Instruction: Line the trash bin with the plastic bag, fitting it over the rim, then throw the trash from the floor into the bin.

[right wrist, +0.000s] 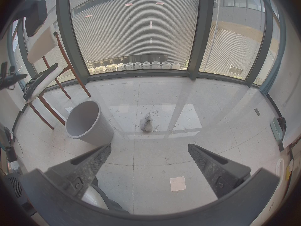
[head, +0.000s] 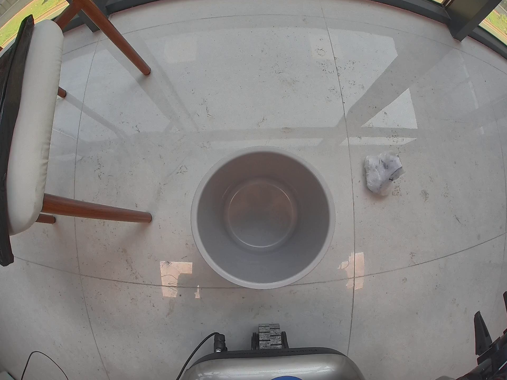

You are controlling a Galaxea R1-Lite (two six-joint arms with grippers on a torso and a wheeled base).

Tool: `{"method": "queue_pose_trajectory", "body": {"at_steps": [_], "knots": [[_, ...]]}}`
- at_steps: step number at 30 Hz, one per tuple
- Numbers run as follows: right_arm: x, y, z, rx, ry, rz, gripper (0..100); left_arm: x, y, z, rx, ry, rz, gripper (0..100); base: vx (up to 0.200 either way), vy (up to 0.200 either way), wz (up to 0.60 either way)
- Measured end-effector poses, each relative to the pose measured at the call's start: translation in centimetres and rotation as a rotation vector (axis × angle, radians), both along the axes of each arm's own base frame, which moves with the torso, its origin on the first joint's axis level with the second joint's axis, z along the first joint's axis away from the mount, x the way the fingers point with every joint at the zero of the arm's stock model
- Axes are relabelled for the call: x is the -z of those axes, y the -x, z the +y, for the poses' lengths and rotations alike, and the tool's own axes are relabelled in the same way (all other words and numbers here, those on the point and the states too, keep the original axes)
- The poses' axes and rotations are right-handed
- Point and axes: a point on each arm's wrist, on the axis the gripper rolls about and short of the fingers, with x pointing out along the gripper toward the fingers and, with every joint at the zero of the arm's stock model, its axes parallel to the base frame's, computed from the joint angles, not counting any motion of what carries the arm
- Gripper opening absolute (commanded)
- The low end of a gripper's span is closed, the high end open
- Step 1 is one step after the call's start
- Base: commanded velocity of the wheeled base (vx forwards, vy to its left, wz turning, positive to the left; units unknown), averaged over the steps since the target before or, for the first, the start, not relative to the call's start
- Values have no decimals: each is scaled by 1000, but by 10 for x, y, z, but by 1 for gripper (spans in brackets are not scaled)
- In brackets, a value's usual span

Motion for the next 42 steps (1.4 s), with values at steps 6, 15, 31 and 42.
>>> {"method": "queue_pose_trajectory", "body": {"at_steps": [6, 15, 31, 42], "knots": [[0, 0, 0, -1, -1, -1, 100, -53, -44, 1, -26, 7, 14, 100, 0, 0, 0], [0, 0, 0, -1, -2, -1, 100, -96, -124, 2, -68, 19, 48, 100, 0, 0, 0], [0, 0, 0, -1, -2, -1, 100, -75, -160, 6, -137, 31, 171, 0, 0, 0, 0], [0, 0, 0, -1, -2, -1, 100, -82, -157, 3, -110, 36, 172, 0, 0, 0, 0]]}}
